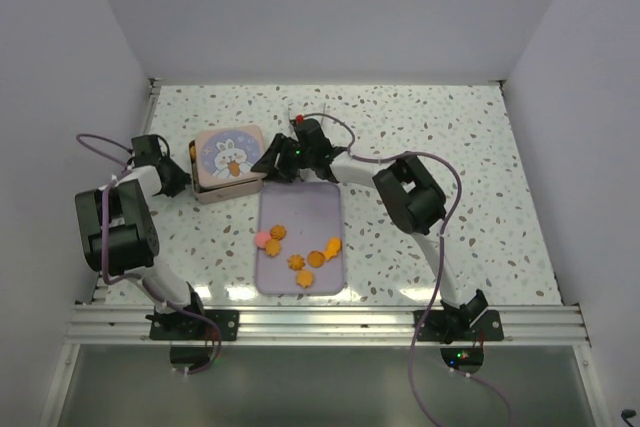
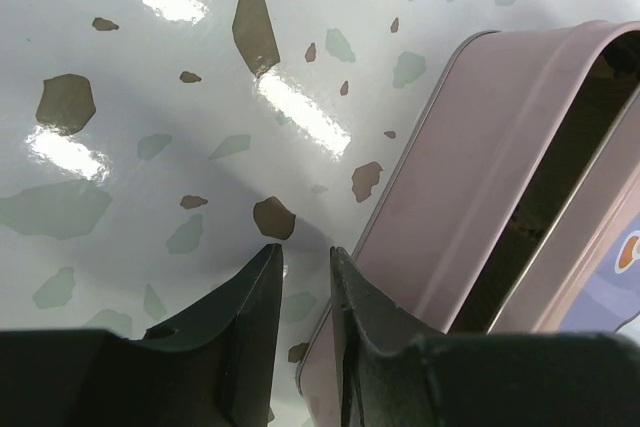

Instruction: Pack the cookies

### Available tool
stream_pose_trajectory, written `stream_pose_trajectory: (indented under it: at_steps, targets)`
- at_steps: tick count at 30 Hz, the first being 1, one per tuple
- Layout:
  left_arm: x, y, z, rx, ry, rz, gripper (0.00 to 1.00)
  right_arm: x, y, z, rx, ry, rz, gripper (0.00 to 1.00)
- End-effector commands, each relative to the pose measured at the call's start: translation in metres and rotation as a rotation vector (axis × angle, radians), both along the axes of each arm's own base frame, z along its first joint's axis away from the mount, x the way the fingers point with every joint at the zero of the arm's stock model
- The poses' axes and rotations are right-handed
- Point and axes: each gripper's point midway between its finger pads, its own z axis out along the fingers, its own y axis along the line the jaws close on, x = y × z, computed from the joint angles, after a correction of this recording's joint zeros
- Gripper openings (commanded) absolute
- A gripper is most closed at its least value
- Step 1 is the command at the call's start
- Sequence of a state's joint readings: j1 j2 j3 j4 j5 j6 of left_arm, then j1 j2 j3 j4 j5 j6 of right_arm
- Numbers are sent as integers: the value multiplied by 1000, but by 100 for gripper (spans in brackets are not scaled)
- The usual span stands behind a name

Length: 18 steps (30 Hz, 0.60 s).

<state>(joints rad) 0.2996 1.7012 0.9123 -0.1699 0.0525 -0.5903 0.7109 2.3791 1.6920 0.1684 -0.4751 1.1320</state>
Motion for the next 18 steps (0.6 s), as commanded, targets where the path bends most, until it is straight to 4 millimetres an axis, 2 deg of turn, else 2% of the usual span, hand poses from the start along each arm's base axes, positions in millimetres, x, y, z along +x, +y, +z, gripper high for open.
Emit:
stream_pose_trajectory:
  at_steps: [1,6,11,18]
  targets:
    - [-6,-17,-2,-51,-6,-28,31,-65,12,-21,-54,109,149,53]
    - [-5,-21,3,-59,-27,-35,31,-75,19,-22,-26,133,182,54]
    - [1,-28,17,-86,-86,-67,33,-80,30,-20,-5,140,213,58]
    - [5,-51,19,-155,-131,-105,34,-86,38,-11,6,135,227,64]
